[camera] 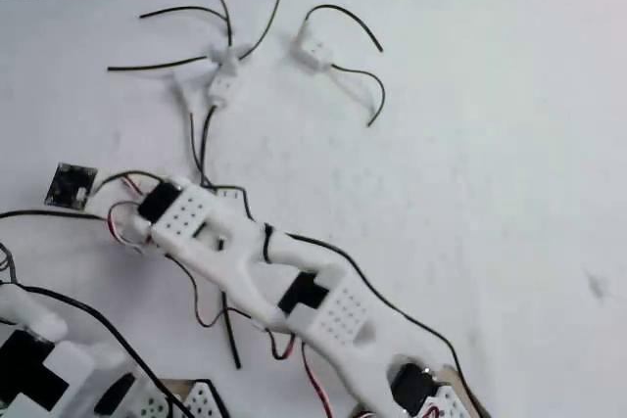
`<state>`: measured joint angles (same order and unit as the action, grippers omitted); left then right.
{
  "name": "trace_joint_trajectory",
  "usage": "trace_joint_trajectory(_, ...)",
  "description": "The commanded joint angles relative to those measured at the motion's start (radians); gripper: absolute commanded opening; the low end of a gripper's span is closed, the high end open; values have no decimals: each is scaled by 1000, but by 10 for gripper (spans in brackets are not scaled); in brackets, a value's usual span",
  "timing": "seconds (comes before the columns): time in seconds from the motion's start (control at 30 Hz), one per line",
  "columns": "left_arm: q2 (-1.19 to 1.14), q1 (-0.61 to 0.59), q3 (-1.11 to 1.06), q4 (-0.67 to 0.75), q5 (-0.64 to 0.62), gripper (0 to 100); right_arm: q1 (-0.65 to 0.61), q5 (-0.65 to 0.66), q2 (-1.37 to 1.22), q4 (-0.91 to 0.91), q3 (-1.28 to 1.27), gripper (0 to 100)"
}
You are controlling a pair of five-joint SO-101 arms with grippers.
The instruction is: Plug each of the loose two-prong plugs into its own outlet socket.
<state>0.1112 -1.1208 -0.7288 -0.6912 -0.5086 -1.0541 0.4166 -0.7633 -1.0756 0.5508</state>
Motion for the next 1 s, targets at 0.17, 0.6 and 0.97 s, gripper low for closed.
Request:
trace_joint_trajectory(0.17,42,-1,8,12,-5,343,16,8,8,-311,347,336)
trace_joint_trajectory(0.6,48,239,181,-133,308,343,321,3,101,-651,865,337)
trace_joint_trajectory(0.97,42,513,614,-683,641,343,690,9,518,-651,307,337)
